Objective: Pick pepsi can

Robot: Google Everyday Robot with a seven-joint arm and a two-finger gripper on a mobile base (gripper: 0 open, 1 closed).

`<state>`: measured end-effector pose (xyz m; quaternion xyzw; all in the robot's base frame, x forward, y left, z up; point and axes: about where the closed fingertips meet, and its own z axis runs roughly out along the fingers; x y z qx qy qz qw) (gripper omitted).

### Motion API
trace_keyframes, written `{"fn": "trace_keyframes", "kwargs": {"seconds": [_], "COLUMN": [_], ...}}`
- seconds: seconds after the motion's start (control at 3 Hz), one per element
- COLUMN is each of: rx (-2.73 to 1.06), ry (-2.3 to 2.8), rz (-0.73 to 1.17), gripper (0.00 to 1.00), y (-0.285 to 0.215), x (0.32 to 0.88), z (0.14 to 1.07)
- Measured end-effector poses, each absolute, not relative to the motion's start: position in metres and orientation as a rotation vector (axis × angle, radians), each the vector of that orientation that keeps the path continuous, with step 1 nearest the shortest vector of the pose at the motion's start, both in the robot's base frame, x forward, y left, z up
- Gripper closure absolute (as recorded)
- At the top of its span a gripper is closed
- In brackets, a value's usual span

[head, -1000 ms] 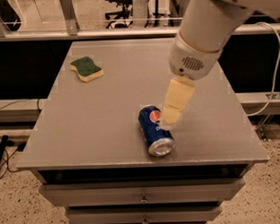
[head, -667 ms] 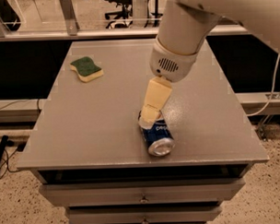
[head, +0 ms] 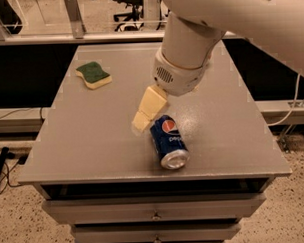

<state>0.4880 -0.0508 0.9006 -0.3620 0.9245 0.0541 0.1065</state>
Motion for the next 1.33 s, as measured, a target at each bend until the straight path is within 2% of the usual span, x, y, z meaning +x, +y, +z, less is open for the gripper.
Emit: {"fn": "trace_keyframes", "kwargs": {"seconds": [0.67, 1.0, 1.33], "rx": [-0.582, -0.459, -0.406], "ry": [2.886, 2.923, 2.935], "rz": [0.185, 0.195, 0.198], "gripper": [0.00, 0.16, 0.39], "y": [-0.059, -0.064, -0.066], "x": [0.471, 0.469, 0.470], "z": [0.861, 0.842, 0.833]}}
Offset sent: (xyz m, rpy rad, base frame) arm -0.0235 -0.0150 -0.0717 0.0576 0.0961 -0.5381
